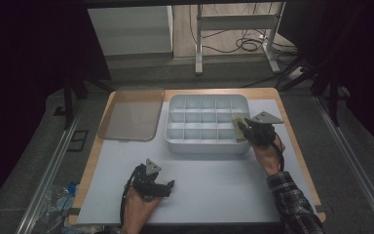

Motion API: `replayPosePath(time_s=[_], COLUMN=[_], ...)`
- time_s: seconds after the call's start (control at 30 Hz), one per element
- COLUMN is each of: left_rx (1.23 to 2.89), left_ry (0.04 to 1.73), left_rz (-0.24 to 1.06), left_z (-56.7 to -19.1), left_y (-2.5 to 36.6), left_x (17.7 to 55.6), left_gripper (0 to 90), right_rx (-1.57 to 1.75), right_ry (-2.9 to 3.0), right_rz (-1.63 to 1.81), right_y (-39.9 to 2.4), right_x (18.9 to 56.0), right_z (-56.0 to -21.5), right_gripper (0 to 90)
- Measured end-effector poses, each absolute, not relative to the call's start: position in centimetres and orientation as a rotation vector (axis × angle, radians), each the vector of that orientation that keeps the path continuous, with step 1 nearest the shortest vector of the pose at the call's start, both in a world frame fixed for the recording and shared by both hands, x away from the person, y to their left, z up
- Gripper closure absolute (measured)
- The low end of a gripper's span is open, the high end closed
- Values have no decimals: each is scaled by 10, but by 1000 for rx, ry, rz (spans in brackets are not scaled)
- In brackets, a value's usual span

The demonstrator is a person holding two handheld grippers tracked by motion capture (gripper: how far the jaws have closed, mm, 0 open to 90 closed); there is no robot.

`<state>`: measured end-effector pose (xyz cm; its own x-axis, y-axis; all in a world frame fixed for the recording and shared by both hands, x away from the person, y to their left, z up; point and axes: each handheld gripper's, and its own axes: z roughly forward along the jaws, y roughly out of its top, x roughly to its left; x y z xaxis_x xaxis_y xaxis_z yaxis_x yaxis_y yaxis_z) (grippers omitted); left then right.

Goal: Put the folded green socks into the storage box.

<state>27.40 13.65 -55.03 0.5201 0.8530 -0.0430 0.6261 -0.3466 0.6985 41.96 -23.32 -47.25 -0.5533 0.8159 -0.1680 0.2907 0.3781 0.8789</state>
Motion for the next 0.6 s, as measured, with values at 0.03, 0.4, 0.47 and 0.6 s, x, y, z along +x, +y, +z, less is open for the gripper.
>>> replayPosePath(time_s=[0.03,0.4,0.47,0.6], left_rx=[2092,2092,2092,2092], left_ry=[1199,1199,1199,1199], left_rz=[436,436,436,436], left_z=[-550,-550,-550,-550], left_y=[136,136,136,136], left_x=[274,274,274,274], left_gripper=[56,56,56,56], right_rx=[945,951,957,967], right_ry=[2038,2045,2047,2039], right_rz=[1127,1147,1157,1184], right_y=[-233,-237,-239,-242], right_x=[419,413,411,408], right_z=[-474,-481,-481,-480], right_gripper=[699,659,661,660])
